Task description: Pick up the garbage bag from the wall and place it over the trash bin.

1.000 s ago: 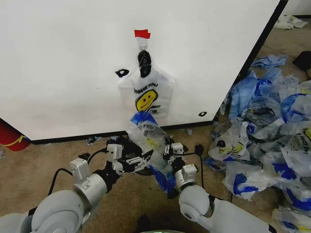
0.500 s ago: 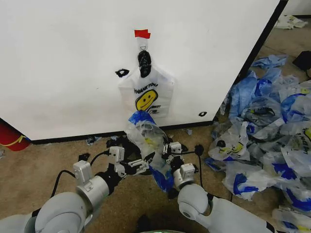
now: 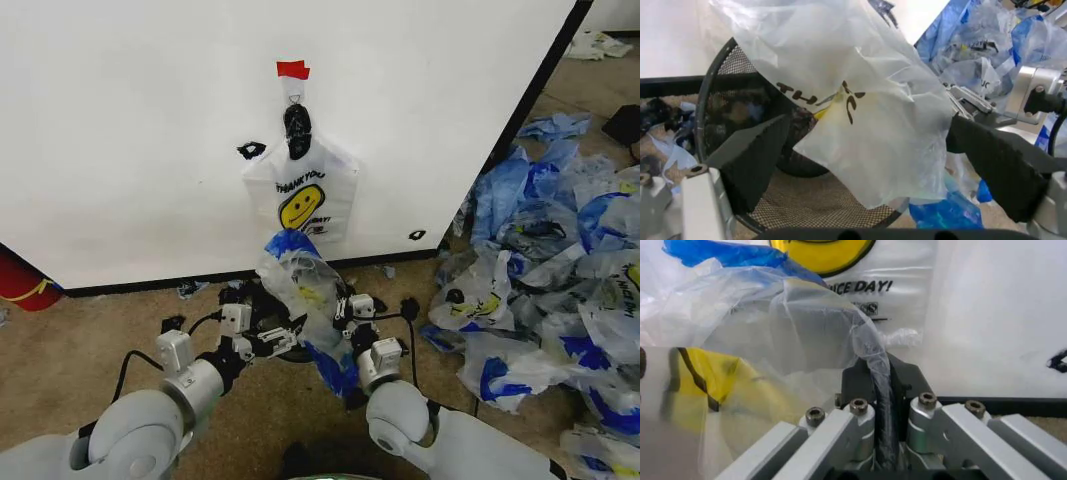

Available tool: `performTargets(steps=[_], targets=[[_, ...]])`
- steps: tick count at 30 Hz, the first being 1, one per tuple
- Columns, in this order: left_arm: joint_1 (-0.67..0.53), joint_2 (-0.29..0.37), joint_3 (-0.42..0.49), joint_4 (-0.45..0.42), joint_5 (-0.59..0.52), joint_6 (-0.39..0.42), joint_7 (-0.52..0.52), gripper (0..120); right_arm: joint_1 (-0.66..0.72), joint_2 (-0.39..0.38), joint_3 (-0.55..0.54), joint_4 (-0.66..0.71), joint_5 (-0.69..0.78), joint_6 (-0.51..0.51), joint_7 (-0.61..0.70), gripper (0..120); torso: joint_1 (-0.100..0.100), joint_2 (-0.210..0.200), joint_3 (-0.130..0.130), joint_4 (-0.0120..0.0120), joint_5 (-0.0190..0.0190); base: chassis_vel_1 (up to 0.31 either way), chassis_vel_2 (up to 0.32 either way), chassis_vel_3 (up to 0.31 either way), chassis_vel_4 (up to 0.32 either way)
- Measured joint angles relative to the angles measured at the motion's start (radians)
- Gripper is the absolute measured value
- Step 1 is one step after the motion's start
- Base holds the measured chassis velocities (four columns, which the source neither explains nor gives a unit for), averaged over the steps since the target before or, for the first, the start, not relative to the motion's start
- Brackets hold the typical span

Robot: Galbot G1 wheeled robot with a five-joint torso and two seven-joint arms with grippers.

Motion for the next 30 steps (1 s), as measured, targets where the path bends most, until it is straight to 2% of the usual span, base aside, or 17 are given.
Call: performTargets(steps=[12,17,18,22,25,30], targets=[[-0.003,-0.022,0.024,0.014,0.017,0.002,0.000,90,-0.001,0.001,0.001,0.000,-0.002,0.001,0.000,1,0.000,0.000,0.000,0.0000,-0.0002,0.000,0.000,0.000,0.000],[-0.001,-0.025,0.023,0.020,0.018,0.002,0.000,70,-0.001,0.003,0.003,0.000,-0.002,0.002,0.000,1,0.000,0.000,0.000,0.0000,-0.0001,0.000,0.000,0.000,0.000],[-0.001,-0.025,0.023,0.020,0.018,0.002,0.000,70,-0.001,0.003,0.003,0.000,-0.002,0.002,0.000,1,0.000,0.000,0.000,0.0000,-0.0001,0.000,0.000,0.000,0.000],[0.006,-0.027,0.022,0.024,0.023,0.001,-0.001,52,-0.005,0.004,0.008,-0.001,-0.003,0.003,-0.001,1,0.000,0.000,0.000,0.0000,-0.0002,0.000,0.000,0.000,0.000],[0.010,-0.027,0.019,0.025,0.027,0.000,-0.001,45,-0.008,0.003,0.012,-0.001,-0.003,0.005,-0.001,1,0.000,0.000,0.000,0.0000,-0.0001,0.000,0.000,0.000,0.000],[0.026,-0.019,0.004,0.022,0.031,-0.004,-0.002,23,-0.020,0.003,0.031,0.004,-0.001,0.013,-0.003,1,0.000,0.000,0.000,0.0000,-0.0001,0.000,0.000,0.000,0.000]])
